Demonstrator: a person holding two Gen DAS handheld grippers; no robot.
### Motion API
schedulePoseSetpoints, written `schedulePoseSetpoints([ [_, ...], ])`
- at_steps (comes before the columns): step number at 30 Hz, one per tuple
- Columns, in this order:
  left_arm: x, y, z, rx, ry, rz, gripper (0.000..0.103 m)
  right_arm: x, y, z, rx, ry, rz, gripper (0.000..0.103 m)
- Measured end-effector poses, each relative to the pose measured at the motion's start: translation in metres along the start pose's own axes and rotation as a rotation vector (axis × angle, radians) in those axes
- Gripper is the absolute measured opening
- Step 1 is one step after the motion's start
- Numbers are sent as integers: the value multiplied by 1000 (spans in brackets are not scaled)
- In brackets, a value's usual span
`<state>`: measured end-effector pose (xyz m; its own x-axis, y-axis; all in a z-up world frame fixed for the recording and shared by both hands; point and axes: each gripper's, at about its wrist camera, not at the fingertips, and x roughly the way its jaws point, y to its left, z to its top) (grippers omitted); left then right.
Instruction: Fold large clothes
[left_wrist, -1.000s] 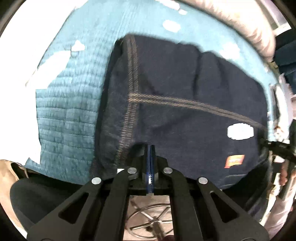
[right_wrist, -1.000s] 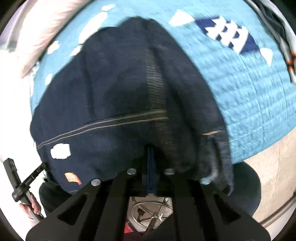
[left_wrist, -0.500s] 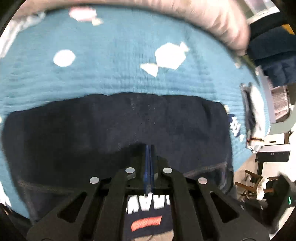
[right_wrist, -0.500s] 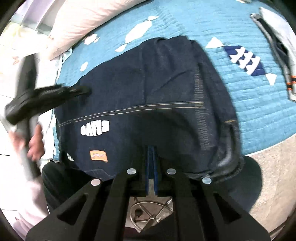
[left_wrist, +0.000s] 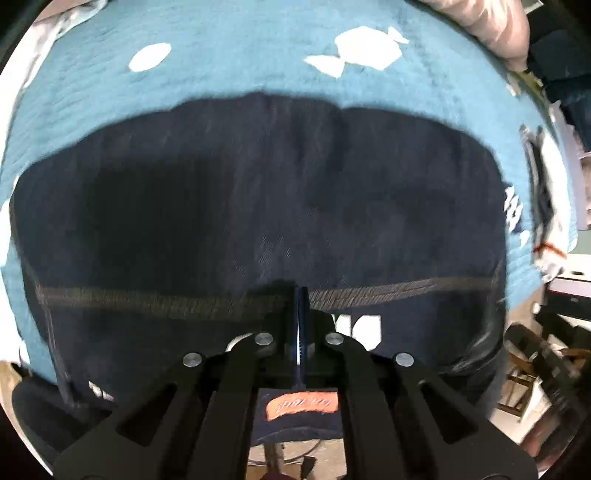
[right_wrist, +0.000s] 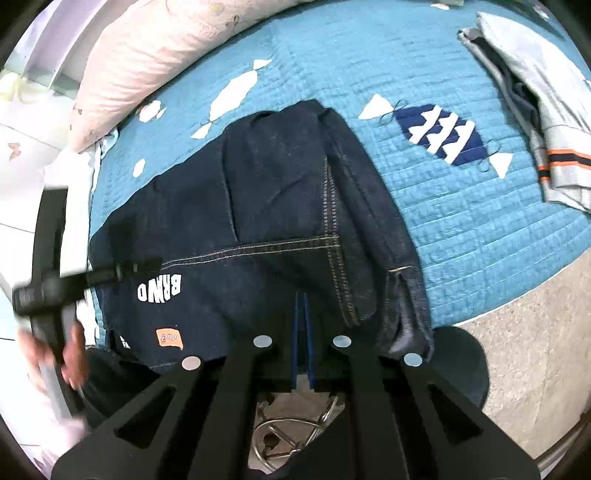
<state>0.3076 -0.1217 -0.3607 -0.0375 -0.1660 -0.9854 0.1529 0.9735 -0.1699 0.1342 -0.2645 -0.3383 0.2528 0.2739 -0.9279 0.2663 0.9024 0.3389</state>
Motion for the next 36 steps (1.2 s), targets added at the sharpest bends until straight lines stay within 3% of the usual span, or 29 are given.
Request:
schedulePoseSetpoints([
  [4,26,5,2,-48,-9,47,3,14,7,-3,8,21,-2,5],
  [6,20,-8,3,-3,6,110,0,16,8,-6,16,35,15,5],
  [10,-1,-4,-26,14,38,32,0,10,11,-14,-4,16,12,5],
  [13,26,11,-51,-9,66,32,2,10,9,-16,0,15,3,5],
  [15,39,14,-49,-29,41,37,3,15,8,-17,5,27,-7,5],
  [17,33,9,-44,-54,72,64,2,18,8,-18,12,38,-17,6],
  [19,21,-6,-46,3,75,84,2,16,10,-21,-4,40,-24,5],
  [21,20,-11,-69,56,119,28,2,12,12,-24,-22,25,-30,6],
  [23,38,-5,-80,57,100,68,2,11,9,-26,-17,13,-46,6],
  [25,45,-2,-72,23,96,60,3,15,6,-25,-3,21,-43,6],
  [28,41,1,-63,-1,155,44,3,21,4,-24,5,35,-49,6],
  [30,24,9,-54,15,122,23,2,18,1,-22,11,31,-46,6],
  [31,17,10,-55,15,109,21,3,17,-2,-19,18,26,-51,12],
  [33,4,13,-52,7,97,-19,3,15,-9,-13,42,17,-60,40],
  [34,-3,12,-50,10,85,-23,3,13,-13,-10,52,5,-71,65],
  [35,-9,13,-48,11,72,-27,3,11,-14,-7,50,-13,-83,75],
  [36,-13,15,-47,9,61,-33,3,8,-15,-4,42,-36,-100,76],
])
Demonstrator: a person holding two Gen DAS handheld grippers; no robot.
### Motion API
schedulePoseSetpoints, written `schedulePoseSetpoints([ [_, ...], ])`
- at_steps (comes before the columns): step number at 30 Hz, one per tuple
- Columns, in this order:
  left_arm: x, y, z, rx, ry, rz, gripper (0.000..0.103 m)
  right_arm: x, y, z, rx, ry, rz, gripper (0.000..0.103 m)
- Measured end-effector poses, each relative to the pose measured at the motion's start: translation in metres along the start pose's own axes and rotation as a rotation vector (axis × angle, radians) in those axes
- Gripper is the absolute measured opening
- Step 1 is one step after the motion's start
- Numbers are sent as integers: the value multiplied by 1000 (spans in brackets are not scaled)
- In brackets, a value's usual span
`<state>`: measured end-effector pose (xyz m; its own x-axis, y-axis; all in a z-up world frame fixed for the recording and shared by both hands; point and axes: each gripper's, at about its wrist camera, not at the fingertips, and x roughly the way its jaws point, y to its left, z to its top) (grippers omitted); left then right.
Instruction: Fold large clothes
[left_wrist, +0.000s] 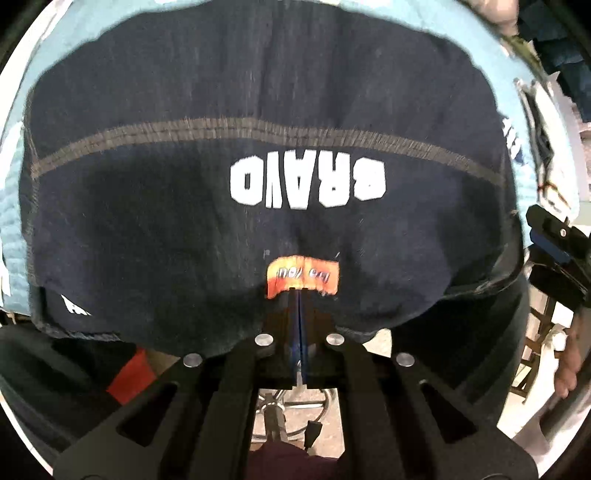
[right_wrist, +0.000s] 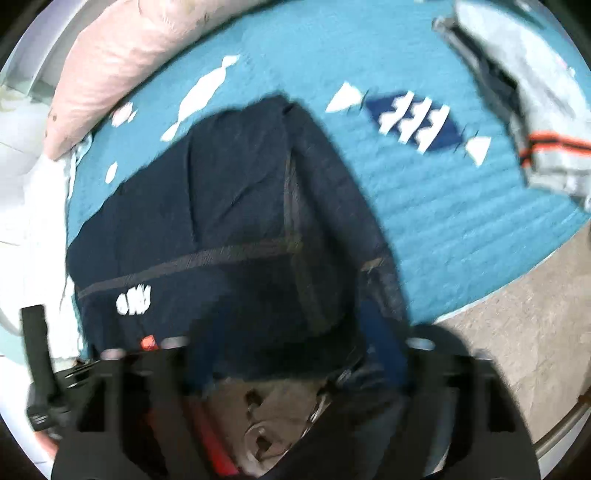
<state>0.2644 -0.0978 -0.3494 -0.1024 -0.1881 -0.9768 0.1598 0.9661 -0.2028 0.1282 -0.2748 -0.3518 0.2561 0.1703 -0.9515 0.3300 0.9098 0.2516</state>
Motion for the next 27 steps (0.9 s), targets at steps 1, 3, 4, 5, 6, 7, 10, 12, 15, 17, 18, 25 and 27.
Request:
schedulePoseSetpoints([
  [1,-3,-1,-1,-2,-9,-3,3,-1,-1,4,-9,-16,-23,76],
  [3,-4,2,9,-12,-14,6,3,2,-4,10,-10,4,-18,76],
  [4,-1,3,14,-25,-7,5,3,6,-6,14,-8,22,-7,76],
  [5,3,5,12,-32,0,9,3,9,-7,17,-12,33,-6,78],
  [6,10,9,17,-41,12,27,3,12,-7,19,-19,42,-12,81],
  [7,15,6,17,-47,23,36,2,19,-7,22,-37,52,-27,87],
  [10,24,18,23,-96,35,-10,3,38,-8,27,-66,77,-75,87],
  [12,24,20,25,-86,39,-16,3,53,-12,30,-67,114,-64,87],
  [15,20,29,25,-84,30,-24,3,70,-20,29,-21,151,-28,89],
  [17,15,42,18,-78,25,-19,3,72,-21,28,-35,129,-14,80],
  [18,19,36,13,-77,23,-17,3,72,-21,27,-49,119,-10,76],
  [25,34,7,0,-83,12,-22,3,37,-26,24,-44,108,88,8],
  [27,31,5,0,-81,9,-19,3,41,-24,23,-72,121,80,9],
])
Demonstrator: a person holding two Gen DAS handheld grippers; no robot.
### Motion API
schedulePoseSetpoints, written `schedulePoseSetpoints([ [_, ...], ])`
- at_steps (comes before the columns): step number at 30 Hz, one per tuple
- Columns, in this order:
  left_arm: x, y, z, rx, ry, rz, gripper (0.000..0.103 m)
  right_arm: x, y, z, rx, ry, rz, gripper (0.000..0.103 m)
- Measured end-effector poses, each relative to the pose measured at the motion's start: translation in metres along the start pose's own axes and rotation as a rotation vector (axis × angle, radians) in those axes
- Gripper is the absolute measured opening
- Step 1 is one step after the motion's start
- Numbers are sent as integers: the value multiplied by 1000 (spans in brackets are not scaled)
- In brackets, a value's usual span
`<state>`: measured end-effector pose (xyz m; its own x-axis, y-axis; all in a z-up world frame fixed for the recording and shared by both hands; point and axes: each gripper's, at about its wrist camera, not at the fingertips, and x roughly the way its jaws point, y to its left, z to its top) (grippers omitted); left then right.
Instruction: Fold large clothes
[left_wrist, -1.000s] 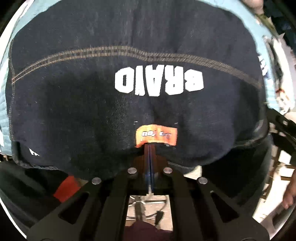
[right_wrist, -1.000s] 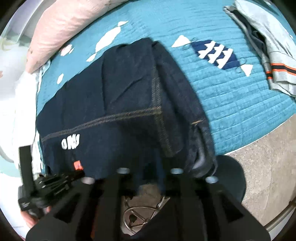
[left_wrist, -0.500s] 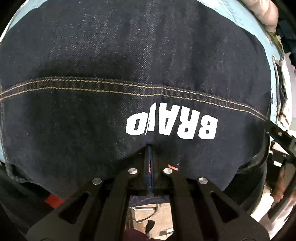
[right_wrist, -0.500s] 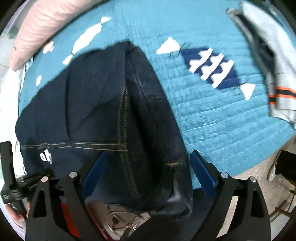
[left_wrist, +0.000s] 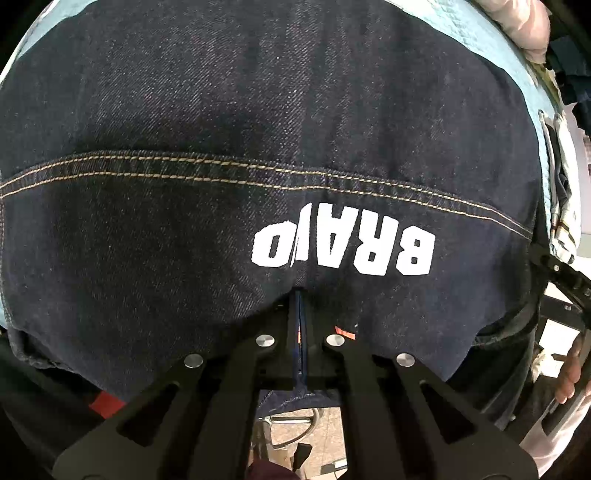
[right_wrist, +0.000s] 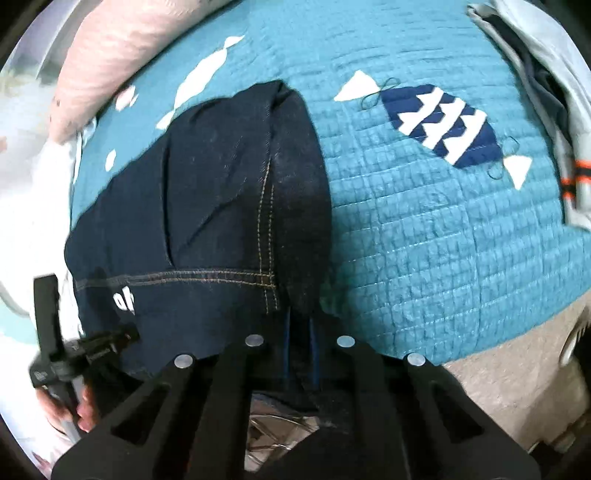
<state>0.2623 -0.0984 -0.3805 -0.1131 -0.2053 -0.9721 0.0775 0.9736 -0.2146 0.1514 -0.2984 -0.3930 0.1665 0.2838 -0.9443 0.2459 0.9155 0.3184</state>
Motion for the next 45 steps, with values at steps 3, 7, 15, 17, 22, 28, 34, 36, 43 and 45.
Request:
schedulePoseSetpoints([
  [3,1,-1,-2,0,-5,-4,3,20,-8,5,42,39,41,16],
  [7,10,1,-9,-3,-7,-14,3,27,-22,10,127,61,89,21],
  [15,11,5,-14,-11,-3,-33,3,20,-30,15,154,104,149,39],
  [17,15,9,-15,-13,-1,-39,3,20,-31,16,138,109,155,42],
  [22,16,17,-18,-12,1,-50,3,19,-41,19,154,128,202,46],
  [28,15,28,-15,-12,5,-54,3,21,-65,18,218,164,365,56],
  [34,15,29,-15,-16,3,-55,3,28,-81,15,312,181,585,87],
  [36,16,30,-15,-19,2,-59,3,27,-81,16,330,169,614,89],
  [43,17,25,-13,-26,1,-56,3,26,-20,20,122,145,259,84],
  [45,16,24,-13,-29,0,-58,3,25,-10,19,95,131,130,54],
])
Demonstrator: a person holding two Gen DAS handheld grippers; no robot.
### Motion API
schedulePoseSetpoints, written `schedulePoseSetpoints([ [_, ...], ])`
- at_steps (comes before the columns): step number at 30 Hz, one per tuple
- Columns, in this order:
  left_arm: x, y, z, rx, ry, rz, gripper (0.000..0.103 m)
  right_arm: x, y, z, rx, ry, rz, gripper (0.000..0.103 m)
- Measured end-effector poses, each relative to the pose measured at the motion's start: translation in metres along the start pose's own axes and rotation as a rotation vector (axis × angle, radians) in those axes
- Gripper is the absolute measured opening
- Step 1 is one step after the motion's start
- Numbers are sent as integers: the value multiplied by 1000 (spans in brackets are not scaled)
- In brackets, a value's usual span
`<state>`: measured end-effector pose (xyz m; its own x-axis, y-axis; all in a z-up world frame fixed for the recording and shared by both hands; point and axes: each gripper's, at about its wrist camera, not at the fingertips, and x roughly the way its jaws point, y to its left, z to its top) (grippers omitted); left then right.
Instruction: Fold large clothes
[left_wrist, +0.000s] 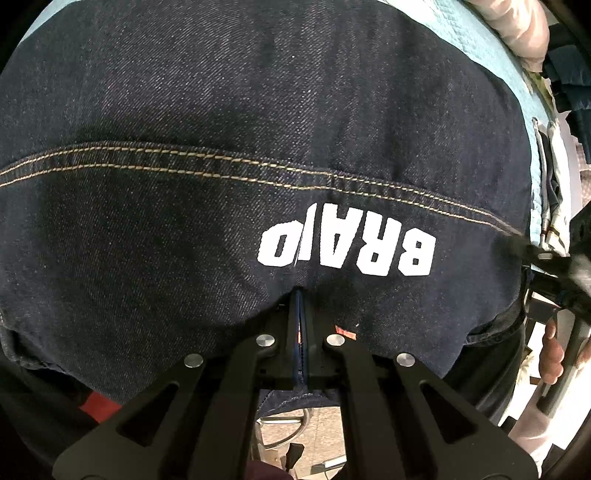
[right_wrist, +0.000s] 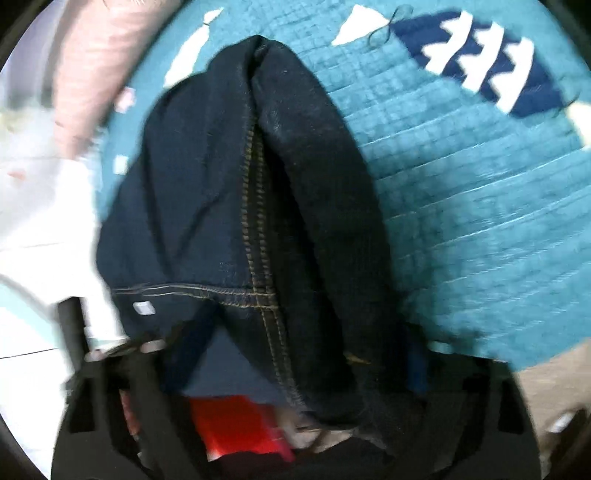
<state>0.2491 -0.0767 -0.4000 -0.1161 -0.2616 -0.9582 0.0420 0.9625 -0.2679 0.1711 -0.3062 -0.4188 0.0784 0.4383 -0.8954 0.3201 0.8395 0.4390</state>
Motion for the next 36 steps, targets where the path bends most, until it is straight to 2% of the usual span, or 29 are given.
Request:
schedulePoseSetpoints([
  [1,0,0,0,-1,0,-2,3,-3,7,-2,-30,-16,-54,44],
  [3,0,1,1,-4,1,-5,3,-8,10,-5,-33,-32,-46,31],
  [4,0,1,1,-4,1,-6,3,-13,9,-8,-22,-50,-53,22],
  [5,1,1,1,-3,1,-7,3,-16,8,-11,-17,-58,-25,10],
  [6,1,2,1,-5,1,-9,3,-18,8,-15,-15,-62,17,10],
  [9,1,5,1,-8,2,-16,3,-30,18,-23,-26,-99,28,9],
  [13,0,9,0,-8,0,-22,3,-39,29,-25,-73,-97,52,9],
  [20,1,21,1,-28,10,-64,3,-68,82,-43,-197,-134,120,9],
  [24,-2,23,2,-17,11,-60,3,-79,103,-50,-210,-129,165,9],
  [30,-9,27,4,10,4,-77,3,-91,171,-70,-327,-135,172,9],
  [33,-16,35,3,12,5,-109,2,-85,209,-77,-379,-114,146,9],
  [36,-34,48,-4,17,-23,-126,2,-78,230,-82,-412,-97,118,9],
])
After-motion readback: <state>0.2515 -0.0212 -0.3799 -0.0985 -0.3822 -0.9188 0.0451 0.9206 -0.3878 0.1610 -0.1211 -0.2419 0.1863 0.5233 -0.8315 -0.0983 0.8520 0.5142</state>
